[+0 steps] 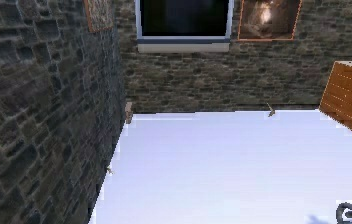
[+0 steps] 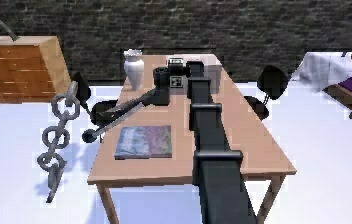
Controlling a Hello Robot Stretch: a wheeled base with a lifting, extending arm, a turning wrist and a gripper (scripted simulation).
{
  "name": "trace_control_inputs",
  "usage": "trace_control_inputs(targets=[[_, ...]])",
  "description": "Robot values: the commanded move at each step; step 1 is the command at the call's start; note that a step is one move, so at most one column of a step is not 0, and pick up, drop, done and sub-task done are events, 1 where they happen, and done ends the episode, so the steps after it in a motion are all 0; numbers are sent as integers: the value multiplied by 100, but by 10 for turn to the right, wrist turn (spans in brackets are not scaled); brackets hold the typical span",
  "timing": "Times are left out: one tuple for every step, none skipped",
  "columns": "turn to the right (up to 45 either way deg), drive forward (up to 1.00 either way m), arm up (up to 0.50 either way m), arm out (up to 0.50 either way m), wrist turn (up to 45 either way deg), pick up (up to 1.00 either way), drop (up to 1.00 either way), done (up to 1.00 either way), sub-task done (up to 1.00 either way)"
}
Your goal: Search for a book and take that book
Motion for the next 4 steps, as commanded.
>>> trace_control_inputs(targets=[[0, 0, 0, 0, 450, 0, 0, 0, 0], [0, 0, 0, 0, 240, 0, 0, 0, 0], [0, 0, -30, 0, 0, 0, 0, 0, 0], [0, 0, 0, 0, 0, 100, 0, 0, 0]])
